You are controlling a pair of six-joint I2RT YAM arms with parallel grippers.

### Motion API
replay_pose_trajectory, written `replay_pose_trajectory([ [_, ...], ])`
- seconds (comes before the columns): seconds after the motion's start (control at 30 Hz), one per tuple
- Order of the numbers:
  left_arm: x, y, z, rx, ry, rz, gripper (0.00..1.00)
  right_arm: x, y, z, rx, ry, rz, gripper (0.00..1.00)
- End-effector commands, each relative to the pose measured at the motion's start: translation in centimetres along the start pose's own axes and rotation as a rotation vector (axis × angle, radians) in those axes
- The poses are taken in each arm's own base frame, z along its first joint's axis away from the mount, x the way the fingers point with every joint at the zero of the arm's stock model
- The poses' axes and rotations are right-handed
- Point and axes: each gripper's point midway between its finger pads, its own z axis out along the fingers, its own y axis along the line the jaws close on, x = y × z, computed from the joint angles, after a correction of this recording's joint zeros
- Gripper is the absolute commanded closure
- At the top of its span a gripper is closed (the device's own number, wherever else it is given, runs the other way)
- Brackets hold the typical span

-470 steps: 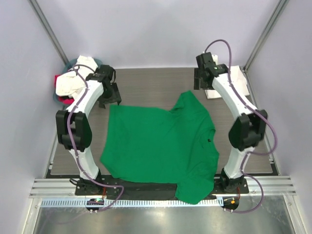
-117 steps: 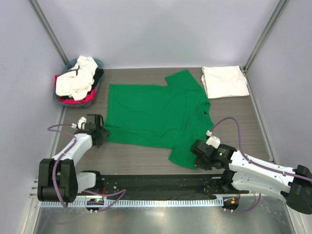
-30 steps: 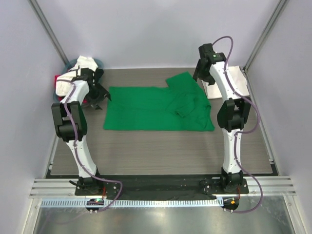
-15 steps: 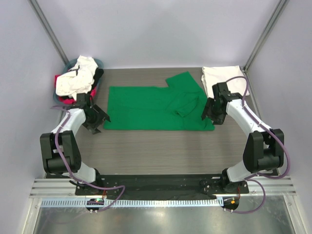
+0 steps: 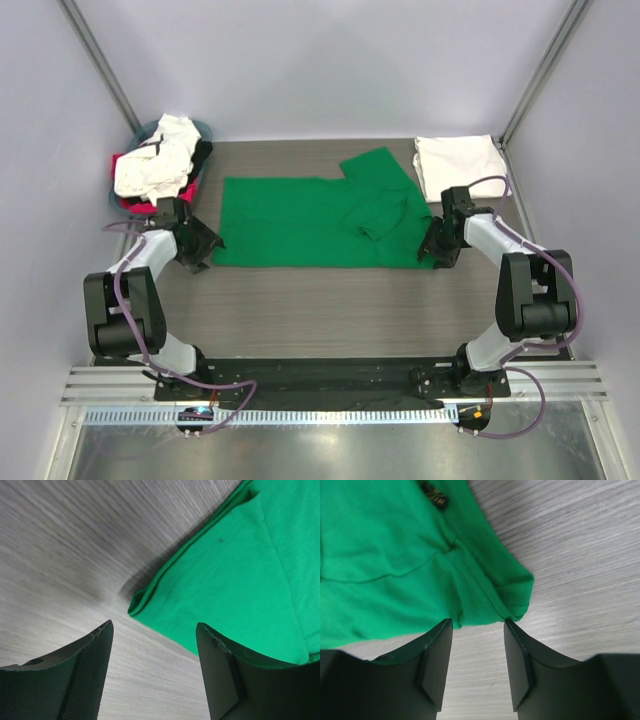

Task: Fold and stack the t-shirts
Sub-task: Fold the tshirt

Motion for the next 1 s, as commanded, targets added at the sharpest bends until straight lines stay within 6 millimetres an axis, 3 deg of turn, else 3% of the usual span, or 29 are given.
replay_pose_trajectory([
  [0.0,-0.9,-0.5,1.1,0.025,-0.03,-0.027,0.33,-1.3,-0.3,0.8,0.007,-0.036,0.011,0.5],
  [0.3,-0.1,-0.2,2.4,0.031,-0.003,-0.072,0.53,-2.0,-1.8,1.6,0.069,-0.05,0.012,0.66],
  [0.4,0.4,0.0,2.9,0.035,0.007,-0.09,0.64,-1.9,-1.7,1.9,0.064,-0.041,0.012,0.79],
  [0.43,0.5,0.0,3.1,0.036,0.013,-0.096,0.69,-1.9,-1.7,2.0,0.06,-0.04,0.014,0.85],
  [0.47,0.7,0.0,3.5,0.034,0.025,-0.099,0.87,-1.8,-1.6,2.0,0.057,-0.035,0.011,0.93],
  [0.53,0.2,-1.2,3.4,0.07,0.042,-0.094,1.0,-2.4,-1.2,1.6,0.047,-0.045,0.005,0.99],
  [0.6,-0.8,-2.3,2.4,0.079,0.03,-0.082,1.0,-3.6,-0.7,0.3,0.044,-0.071,-0.003,0.99],
  [0.63,-0.9,-1.9,1.7,0.046,0.027,-0.074,1.0,-3.9,-0.8,-0.8,0.052,-0.078,-0.006,0.99],
  [0.67,-2.3,-3.1,0.1,0.071,-0.019,-0.058,1.0,-4.6,-0.6,-1.7,0.05,-0.102,-0.006,0.99],
  [0.73,-2.7,-2.8,-1.8,0.036,-0.038,-0.044,1.0,-6.5,-0.3,-4.1,0.058,-0.171,-0.003,0.99],
  [0.77,-3.9,-3.2,-3.6,0.045,-0.092,-0.032,1.0,-6.7,-0.5,-5.6,0.062,-0.199,0.0,0.99],
  [0.87,-3.8,-1.0,-5.6,-0.001,-0.111,-0.055,1.0,-7.0,-2.2,-7.9,0.101,-0.253,0.042,0.99],
  [0.9,-3.7,-0.7,-6.7,0.012,-0.137,-0.056,1.0,-5.8,-3.0,-7.4,0.121,-0.228,0.053,0.99],
  [0.97,-2.0,2.0,-6.5,-0.033,-0.11,-0.085,1.0,-4.2,-4.2,-6.9,0.143,-0.205,0.083,0.99],
])
